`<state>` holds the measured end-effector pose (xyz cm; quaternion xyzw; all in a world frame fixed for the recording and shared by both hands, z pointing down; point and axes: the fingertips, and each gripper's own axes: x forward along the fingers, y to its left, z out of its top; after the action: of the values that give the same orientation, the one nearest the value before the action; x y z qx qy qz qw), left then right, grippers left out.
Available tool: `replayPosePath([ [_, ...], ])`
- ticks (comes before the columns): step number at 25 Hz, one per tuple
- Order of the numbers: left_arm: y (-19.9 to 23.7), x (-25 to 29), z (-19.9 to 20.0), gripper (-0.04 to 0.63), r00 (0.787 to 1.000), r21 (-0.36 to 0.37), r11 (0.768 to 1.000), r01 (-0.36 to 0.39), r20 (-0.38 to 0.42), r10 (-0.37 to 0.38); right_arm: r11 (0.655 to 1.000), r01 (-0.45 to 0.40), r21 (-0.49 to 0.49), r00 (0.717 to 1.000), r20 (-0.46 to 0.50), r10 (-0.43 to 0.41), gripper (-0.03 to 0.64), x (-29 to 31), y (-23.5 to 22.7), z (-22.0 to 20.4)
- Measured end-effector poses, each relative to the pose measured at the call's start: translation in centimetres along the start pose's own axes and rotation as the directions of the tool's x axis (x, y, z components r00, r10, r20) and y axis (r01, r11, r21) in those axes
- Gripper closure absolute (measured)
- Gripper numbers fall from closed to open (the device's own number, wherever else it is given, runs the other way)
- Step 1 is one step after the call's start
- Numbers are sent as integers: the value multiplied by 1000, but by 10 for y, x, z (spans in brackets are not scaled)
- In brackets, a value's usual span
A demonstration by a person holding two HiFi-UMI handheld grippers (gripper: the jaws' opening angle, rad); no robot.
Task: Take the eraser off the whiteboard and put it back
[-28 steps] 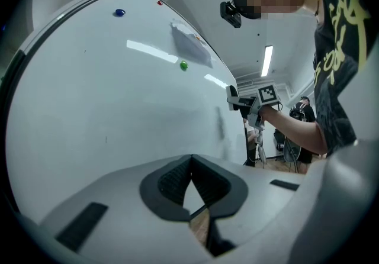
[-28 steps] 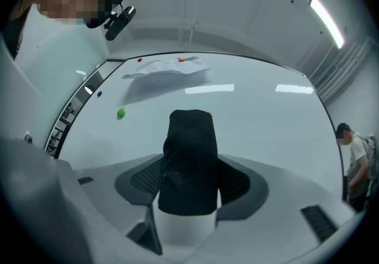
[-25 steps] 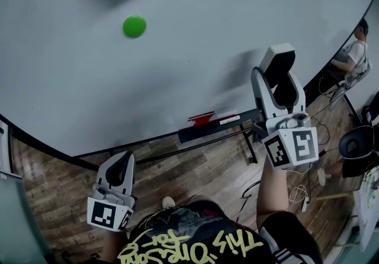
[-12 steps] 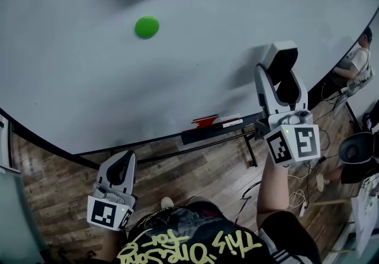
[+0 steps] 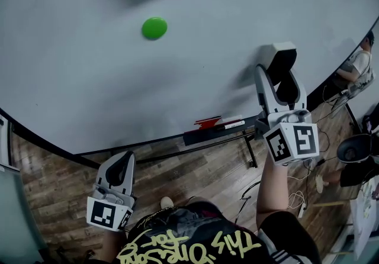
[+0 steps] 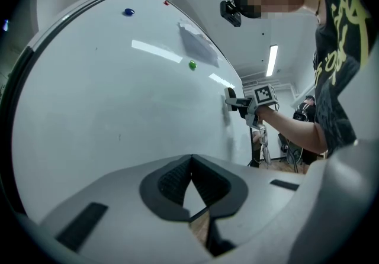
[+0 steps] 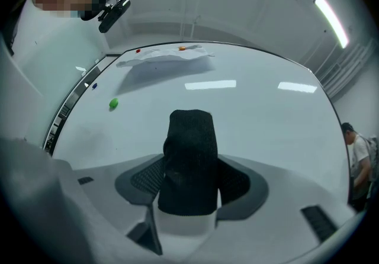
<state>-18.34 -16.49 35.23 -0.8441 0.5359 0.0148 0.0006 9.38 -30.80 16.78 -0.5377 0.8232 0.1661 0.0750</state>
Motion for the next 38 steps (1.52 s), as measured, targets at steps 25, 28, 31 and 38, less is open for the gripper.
replayPosePath([
  [25,7,-5,-4,588,1000,8,1000,-10,-11,10,1000,-7,-1,1000,-28,7,357,10,3,-7],
  [28,8,-6,-6,588,1000,47,999,2,-3,-2,1000,-6,-2,1000,-26,6,357,10,3,-7],
  [31,7,-5,-6,588,1000,41,999,2,-5,-2,1000,-1,-2,1000,-22,1,357,10,3,-7],
  [38,7,-5,-5,588,1000,33,999,1,-5,-1,1000,8,3,1000,-19,-8,357,11,3,-9],
])
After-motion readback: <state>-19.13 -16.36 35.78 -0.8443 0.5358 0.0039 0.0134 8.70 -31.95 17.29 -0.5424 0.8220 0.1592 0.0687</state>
